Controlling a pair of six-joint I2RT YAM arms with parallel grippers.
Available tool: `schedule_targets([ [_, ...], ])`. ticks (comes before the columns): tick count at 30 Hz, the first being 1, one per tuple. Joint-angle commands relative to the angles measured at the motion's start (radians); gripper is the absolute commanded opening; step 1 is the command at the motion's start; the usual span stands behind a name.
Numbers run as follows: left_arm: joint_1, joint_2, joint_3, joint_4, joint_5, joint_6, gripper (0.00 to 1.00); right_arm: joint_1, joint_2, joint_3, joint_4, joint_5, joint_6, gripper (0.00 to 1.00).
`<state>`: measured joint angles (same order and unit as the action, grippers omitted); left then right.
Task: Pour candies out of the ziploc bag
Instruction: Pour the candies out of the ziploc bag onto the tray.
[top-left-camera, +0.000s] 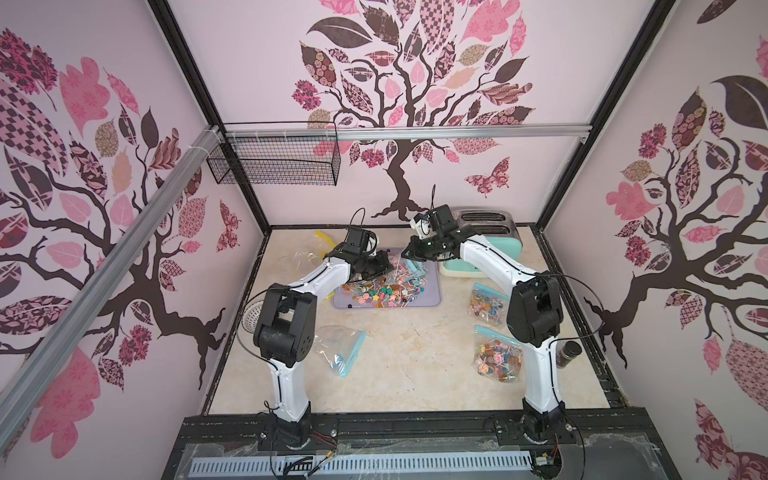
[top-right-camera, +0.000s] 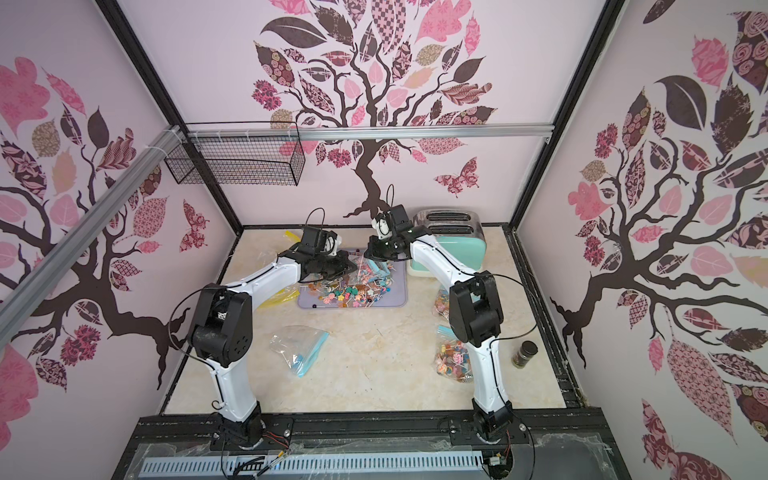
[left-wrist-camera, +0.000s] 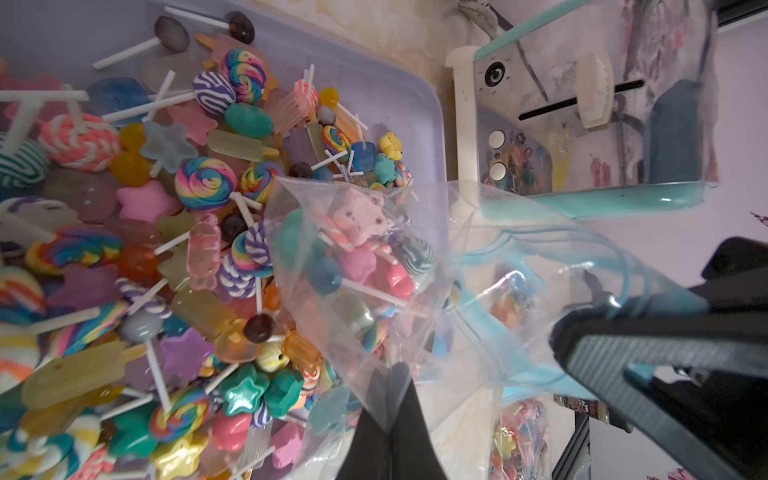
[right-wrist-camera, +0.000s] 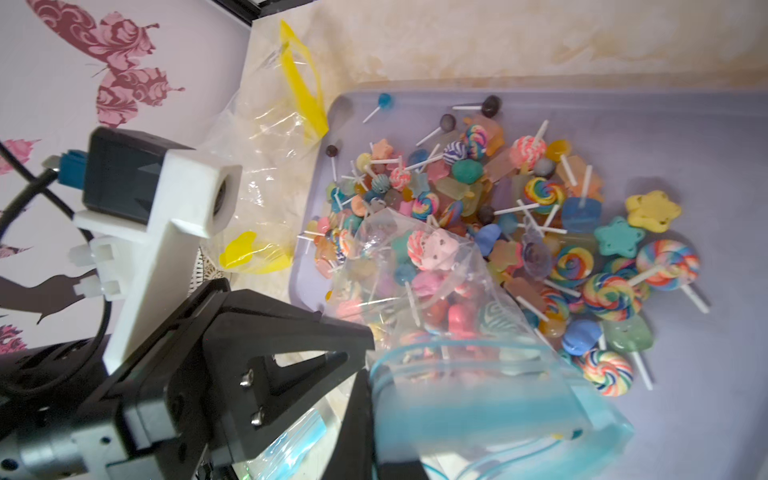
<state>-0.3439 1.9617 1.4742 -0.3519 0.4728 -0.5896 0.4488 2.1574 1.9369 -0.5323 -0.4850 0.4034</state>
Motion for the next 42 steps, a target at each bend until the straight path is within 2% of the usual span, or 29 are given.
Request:
schedule_targets([
  [1, 0.003, 0.022, 0.081, -0.037, 0.011, 0.038, 0.00, -0.018, 0.053, 0.064, -0.035, -0.013, -0.014, 0.00],
  [5, 0.002, 0.030, 0.137, -0.087, -0.023, 0.069, 0.00, -0.027, 0.084, 0.069, -0.036, -0.008, -0.008, 0.00],
  [12, -0.001, 0.036, 0.210, -0.180, -0.003, 0.125, 0.00, -0.027, 0.077, 0.031, -0.032, 0.009, 0.005, 0.34],
  [16, -0.007, 0.028, 0.233, -0.214, -0.002, 0.147, 0.00, -0.027, 0.046, -0.014, -0.010, 0.022, 0.011, 0.44],
  [32, -0.047, 0.049, 0.383, -0.385, -0.034, 0.215, 0.00, -0.027, -0.068, -0.137, 0.031, 0.077, 0.017, 0.66],
  [42, -0.053, 0.082, 0.458, -0.494, -0.083, 0.236, 0.00, -0.027, -0.097, -0.174, 0.040, 0.087, 0.012, 0.72],
])
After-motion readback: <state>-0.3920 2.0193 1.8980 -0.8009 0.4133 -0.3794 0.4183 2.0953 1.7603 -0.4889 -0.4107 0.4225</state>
